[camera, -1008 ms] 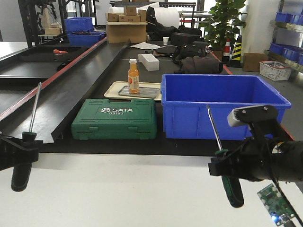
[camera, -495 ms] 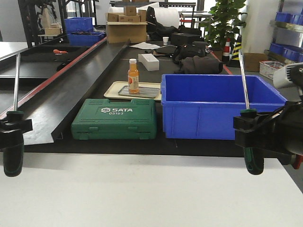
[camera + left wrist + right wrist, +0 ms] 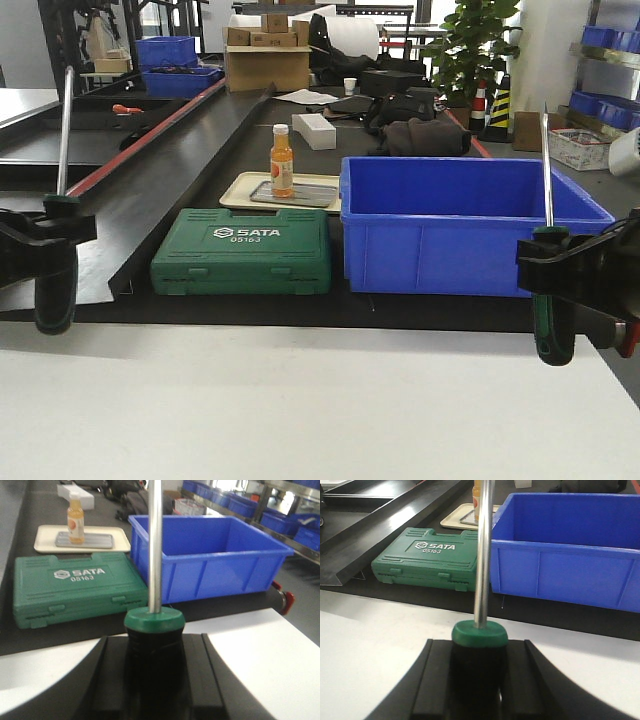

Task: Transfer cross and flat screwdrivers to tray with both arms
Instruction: 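Hold both screwdrivers upright while the base starts moving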

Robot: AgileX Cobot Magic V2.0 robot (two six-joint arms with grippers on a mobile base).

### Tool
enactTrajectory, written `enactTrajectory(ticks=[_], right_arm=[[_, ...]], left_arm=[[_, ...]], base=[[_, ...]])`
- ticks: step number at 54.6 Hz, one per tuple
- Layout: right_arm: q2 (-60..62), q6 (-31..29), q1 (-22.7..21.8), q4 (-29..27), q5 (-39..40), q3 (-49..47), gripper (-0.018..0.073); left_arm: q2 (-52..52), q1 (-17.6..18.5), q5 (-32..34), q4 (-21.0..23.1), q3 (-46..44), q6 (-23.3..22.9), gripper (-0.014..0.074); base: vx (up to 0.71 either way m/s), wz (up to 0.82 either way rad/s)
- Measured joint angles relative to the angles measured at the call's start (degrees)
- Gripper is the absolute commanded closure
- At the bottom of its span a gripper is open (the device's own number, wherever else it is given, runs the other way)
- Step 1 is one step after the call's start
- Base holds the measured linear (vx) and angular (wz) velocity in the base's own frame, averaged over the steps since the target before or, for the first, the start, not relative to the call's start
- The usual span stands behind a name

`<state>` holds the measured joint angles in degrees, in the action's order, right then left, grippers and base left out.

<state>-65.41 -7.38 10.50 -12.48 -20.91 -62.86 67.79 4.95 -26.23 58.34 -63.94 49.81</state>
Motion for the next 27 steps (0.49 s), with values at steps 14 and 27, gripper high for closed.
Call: enactTrajectory(ticks=[14, 27], right_arm=[[0.0, -0.2, 0.0, 0.0, -0.2, 0.0, 0.0567], [0.0, -0.2, 0.0, 0.0, -0.2, 0.0, 0.0567]], left_arm=[[0.2, 0.0, -1.0, 0.0, 0.0, 0.0, 0.0596], [0.2, 0.0, -1.4, 0.0, 0.0, 0.0, 0.0596]], base=[[0.0, 0.0], [0.0, 0.0]])
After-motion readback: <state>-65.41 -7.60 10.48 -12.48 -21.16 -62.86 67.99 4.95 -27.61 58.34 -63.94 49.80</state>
